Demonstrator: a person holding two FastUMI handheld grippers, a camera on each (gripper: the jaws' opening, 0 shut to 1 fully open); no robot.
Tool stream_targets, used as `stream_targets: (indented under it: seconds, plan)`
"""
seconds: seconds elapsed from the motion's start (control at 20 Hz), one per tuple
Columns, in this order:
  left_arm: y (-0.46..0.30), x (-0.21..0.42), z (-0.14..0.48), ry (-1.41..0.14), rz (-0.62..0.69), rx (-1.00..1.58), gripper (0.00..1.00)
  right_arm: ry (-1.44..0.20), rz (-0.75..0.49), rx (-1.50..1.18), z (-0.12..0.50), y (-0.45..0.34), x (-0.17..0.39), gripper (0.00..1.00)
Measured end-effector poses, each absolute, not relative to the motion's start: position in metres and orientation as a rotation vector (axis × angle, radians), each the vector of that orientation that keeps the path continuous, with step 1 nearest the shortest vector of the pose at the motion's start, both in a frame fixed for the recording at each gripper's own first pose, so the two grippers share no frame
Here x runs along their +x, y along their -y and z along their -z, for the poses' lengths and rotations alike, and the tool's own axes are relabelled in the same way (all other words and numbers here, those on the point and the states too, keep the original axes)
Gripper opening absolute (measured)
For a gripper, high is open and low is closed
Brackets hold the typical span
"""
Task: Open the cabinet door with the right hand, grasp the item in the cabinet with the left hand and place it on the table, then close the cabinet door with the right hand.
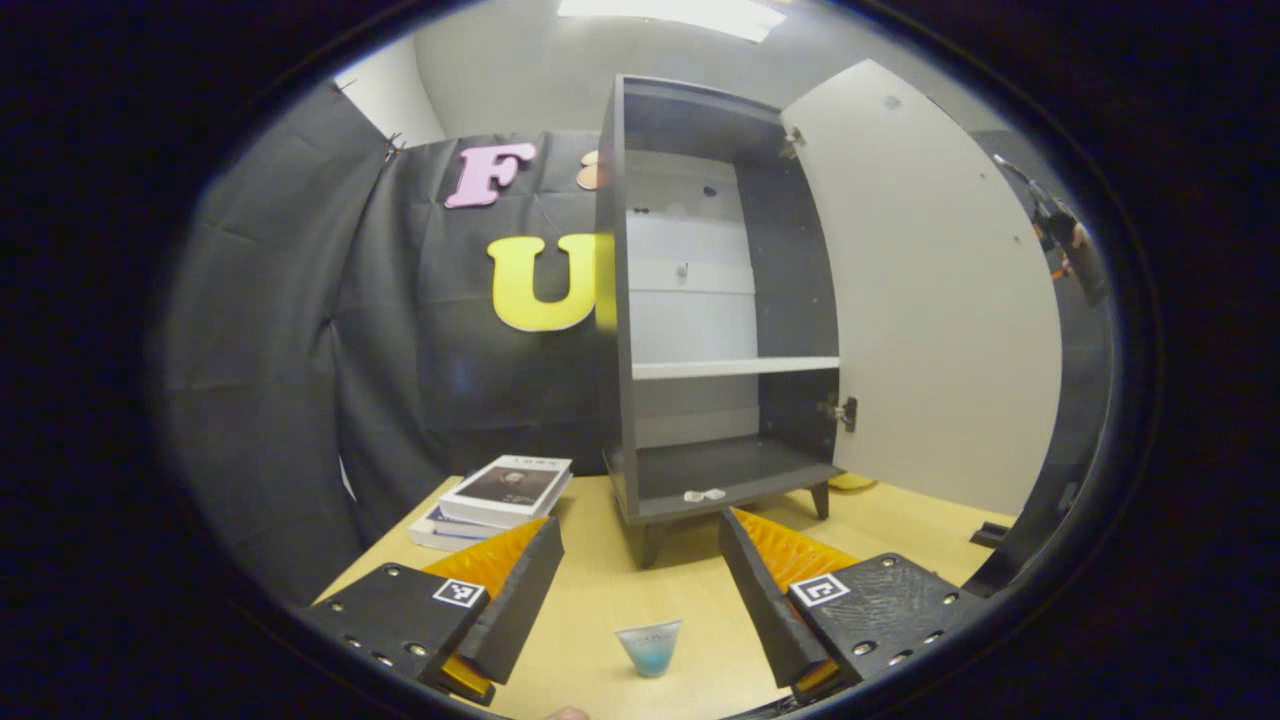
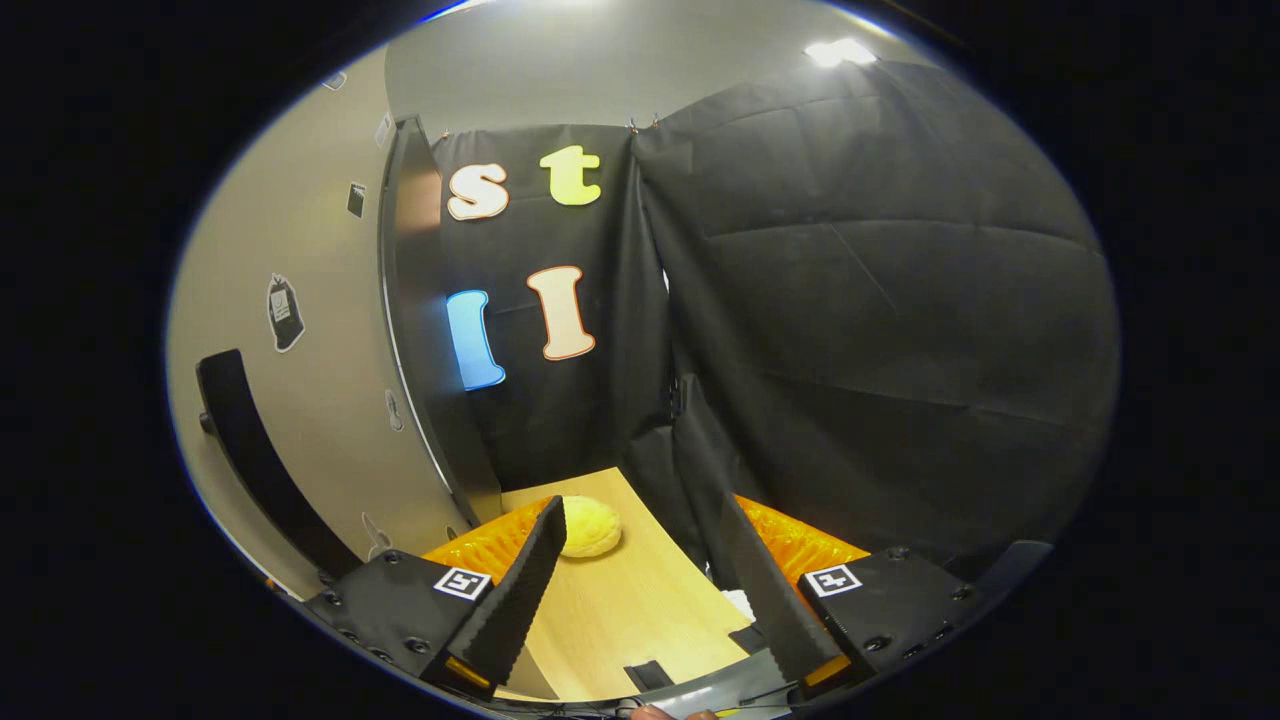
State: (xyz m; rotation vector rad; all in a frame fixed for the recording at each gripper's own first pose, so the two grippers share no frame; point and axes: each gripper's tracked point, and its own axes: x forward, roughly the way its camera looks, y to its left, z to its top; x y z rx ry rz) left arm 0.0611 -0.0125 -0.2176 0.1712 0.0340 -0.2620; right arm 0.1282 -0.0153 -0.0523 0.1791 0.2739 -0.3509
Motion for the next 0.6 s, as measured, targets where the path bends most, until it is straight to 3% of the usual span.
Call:
stream_targets:
  seconds: [0.35, 0.6]
  plan:
    - [0.009, 0.051, 0.097, 0.001, 0.246, 0.082, 0.94, -0.159, 0.347, 0.255, 0.034, 0.010, 0.119, 0.98]
    - [-0.005, 0.066, 0.052, -0.032, 0.198, 0.032, 0.94, -0.119, 0.323, 0.281, 0.022, -0.001, 0.115, 0.98]
